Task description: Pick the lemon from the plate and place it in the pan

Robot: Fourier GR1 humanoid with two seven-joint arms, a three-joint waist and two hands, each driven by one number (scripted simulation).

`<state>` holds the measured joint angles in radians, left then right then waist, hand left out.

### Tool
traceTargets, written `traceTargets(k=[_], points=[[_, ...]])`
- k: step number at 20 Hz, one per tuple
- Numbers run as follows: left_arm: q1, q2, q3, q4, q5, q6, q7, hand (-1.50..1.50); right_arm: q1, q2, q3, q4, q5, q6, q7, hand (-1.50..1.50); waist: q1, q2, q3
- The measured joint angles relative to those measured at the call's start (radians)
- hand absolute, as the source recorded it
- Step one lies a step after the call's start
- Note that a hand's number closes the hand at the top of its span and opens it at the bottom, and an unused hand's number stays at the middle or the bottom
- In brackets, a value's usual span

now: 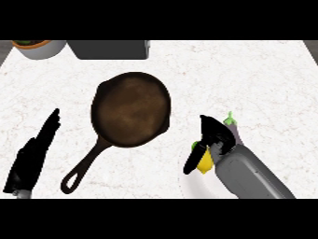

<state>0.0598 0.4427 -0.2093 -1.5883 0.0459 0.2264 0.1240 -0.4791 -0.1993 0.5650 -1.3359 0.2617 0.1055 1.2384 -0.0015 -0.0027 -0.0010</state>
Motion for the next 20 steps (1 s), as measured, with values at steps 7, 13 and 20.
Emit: traceTargets(k=[7, 13, 20], points=[[0.004, -0.018, 0.006, -0.015, -0.011, -0.012, 0.005, 0.0, 0.027, 0.03, -0.014, 0.044, 0.052, -0.001, -0.026, -1.5, 0.003, 0.001, 0.0], [0.008, -0.039, 0.011, -0.008, -0.042, -0.012, 0.004, 0.0, 0.052, 0.059, -0.049, 0.039, 0.128, -0.02, -0.071, 1.5, 0.001, -0.007, -0.006], [0.009, -0.047, 0.036, -0.003, -0.042, -0.034, 0.001, 0.0, 0.124, 0.099, -0.088, -0.011, 0.181, -0.05, -0.107, 1.5, -0.002, -0.01, -0.007]])
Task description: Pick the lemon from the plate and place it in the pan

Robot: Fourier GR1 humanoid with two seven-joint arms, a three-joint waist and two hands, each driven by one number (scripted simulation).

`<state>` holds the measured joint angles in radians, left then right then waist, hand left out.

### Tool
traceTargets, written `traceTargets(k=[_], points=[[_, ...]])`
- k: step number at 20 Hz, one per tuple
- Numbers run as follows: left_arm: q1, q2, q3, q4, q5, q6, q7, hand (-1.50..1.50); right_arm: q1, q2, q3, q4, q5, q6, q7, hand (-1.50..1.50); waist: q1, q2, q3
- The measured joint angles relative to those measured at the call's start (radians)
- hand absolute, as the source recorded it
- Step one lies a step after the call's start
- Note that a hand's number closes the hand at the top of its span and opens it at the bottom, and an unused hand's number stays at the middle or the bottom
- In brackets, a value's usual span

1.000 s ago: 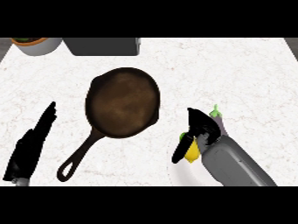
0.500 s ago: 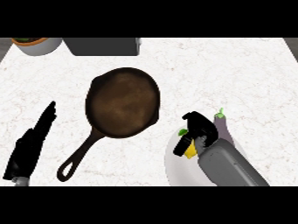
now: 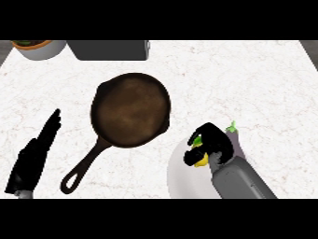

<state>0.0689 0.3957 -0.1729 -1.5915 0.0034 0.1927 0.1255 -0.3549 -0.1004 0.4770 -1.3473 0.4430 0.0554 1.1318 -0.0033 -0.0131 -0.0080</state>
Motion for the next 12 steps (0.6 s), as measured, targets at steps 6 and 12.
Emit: traceTargets(k=[6, 12], points=[[-0.004, -0.008, 0.011, 0.003, -0.01, -0.011, 0.002, 0.0, 0.099, 0.014, 0.043, -0.096, 0.121, -0.032, -0.003, 1.5, -0.001, -0.001, 0.003], [0.011, -0.01, 0.02, 0.002, -0.018, -0.006, 0.003, 0.0, 0.239, -0.067, 0.119, -0.254, 0.362, -0.063, 0.018, 1.5, -0.02, -0.003, 0.005]])
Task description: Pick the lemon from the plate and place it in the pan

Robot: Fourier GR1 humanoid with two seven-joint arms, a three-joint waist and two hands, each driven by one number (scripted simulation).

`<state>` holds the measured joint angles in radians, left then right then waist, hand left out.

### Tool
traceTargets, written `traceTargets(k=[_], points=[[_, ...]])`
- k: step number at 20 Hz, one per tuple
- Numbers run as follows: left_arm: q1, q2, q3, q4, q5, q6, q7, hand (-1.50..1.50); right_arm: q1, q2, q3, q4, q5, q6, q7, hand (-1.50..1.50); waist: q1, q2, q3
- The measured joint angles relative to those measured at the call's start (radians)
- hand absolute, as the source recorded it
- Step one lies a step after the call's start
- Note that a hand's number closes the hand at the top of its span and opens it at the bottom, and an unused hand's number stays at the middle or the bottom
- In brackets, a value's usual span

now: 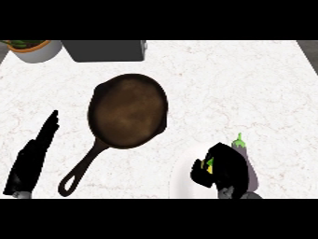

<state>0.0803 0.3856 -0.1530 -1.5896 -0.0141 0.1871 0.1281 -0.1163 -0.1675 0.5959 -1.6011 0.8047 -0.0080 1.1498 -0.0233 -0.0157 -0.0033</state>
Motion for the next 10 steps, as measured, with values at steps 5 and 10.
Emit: traceTargets(k=[5, 10], points=[[-0.003, -0.007, 0.002, 0.006, -0.006, 0.004, 0.001, 0.0, -0.02, -0.067, 0.034, -0.148, 0.265, -0.014, -0.014, 1.5, -0.004, 0.0, 0.0], [-0.012, -0.018, -0.004, -0.007, -0.012, -0.002, 0.019, 0.0, -0.111, -0.053, 0.056, -0.267, 0.47, 0.024, -0.03, 1.5, 0.011, 0.006, 0.001]])
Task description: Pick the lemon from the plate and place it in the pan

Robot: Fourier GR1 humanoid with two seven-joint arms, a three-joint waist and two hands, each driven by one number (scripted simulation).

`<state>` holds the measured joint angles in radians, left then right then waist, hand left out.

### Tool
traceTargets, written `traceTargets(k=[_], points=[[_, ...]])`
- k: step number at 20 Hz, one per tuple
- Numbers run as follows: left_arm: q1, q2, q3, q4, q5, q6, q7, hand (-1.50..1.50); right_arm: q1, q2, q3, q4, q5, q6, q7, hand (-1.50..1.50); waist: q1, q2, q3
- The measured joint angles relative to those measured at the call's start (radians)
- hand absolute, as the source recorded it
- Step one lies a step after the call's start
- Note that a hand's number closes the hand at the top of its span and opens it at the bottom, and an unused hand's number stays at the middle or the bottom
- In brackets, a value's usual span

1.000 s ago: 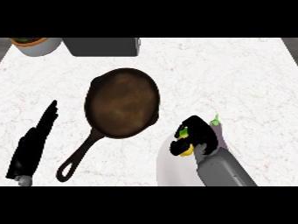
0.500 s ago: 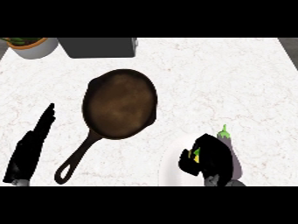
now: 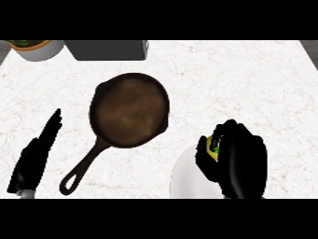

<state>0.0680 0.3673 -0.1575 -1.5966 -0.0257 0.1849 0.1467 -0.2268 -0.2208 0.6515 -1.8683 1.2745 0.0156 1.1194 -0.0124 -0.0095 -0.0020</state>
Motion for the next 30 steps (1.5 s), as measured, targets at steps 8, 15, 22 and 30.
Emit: traceTargets(k=[8, 15, 22, 30], points=[[-0.014, -0.012, 0.015, 0.022, -0.009, -0.031, -0.017, 0.0, -0.268, 0.174, -0.056, 0.124, 0.039, 0.044, -0.016, 1.5, 0.024, 0.009, 0.001], [-0.036, -0.016, 0.006, -0.004, -0.023, -0.045, 0.009, 0.0, -0.485, 0.207, -0.151, 0.425, -0.137, -0.09, -0.047, 1.5, 0.051, 0.017, 0.002], [-0.07, -0.033, -0.005, 0.013, -0.034, -0.055, 0.013, 0.0, -0.626, 0.215, -0.202, 0.782, -0.324, -0.314, -0.129, 1.5, 0.08, 0.027, 0.002], [-0.105, -0.043, -0.017, 0.037, -0.039, -0.081, -0.005, 0.0, -0.735, 0.219, -0.189, 1.104, -0.566, -0.399, -0.224, 1.5, 0.125, 0.043, 0.002]])
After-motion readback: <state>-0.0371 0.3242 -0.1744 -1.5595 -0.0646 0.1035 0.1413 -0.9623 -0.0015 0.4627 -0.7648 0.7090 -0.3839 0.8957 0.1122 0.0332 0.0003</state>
